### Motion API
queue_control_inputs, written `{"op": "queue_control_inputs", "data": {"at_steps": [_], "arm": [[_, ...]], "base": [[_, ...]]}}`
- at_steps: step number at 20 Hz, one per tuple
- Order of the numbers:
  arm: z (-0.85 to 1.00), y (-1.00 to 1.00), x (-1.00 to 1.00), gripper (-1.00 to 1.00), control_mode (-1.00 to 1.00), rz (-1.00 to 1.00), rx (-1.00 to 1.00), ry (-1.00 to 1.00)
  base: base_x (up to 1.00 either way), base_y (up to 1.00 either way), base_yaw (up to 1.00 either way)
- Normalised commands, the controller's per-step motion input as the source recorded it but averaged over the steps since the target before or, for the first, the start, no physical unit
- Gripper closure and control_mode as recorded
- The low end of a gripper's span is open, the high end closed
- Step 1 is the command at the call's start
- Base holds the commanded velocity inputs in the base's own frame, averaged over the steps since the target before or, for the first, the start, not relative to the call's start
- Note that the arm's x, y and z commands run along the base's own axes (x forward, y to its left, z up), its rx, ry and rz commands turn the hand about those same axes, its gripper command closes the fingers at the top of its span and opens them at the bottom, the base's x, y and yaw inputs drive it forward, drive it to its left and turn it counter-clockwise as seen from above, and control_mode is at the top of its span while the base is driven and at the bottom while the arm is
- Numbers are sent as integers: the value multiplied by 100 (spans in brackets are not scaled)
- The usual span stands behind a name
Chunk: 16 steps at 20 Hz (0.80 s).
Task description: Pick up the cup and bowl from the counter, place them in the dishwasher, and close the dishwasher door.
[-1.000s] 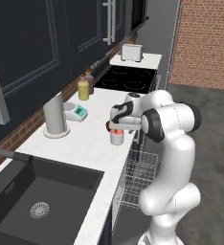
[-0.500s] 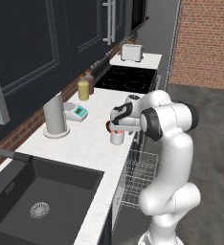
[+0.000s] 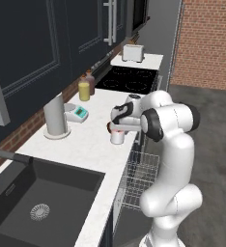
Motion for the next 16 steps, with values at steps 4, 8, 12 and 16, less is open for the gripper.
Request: {"op": "queue_control_inputs", "data": {"at_steps": [4,8,12,16], "arm": [[0,-3,-23,100,-100,-4,0,0],[0,-34,-46,100,-100,-6,0,-6],[0,-69,-58,100,-100,-7,1,-9],[0,-98,-71,100,-100,-8,4,-10]], "base": [[0,0,0],[0,0,0],[0,0,0],[0,0,0]]}}
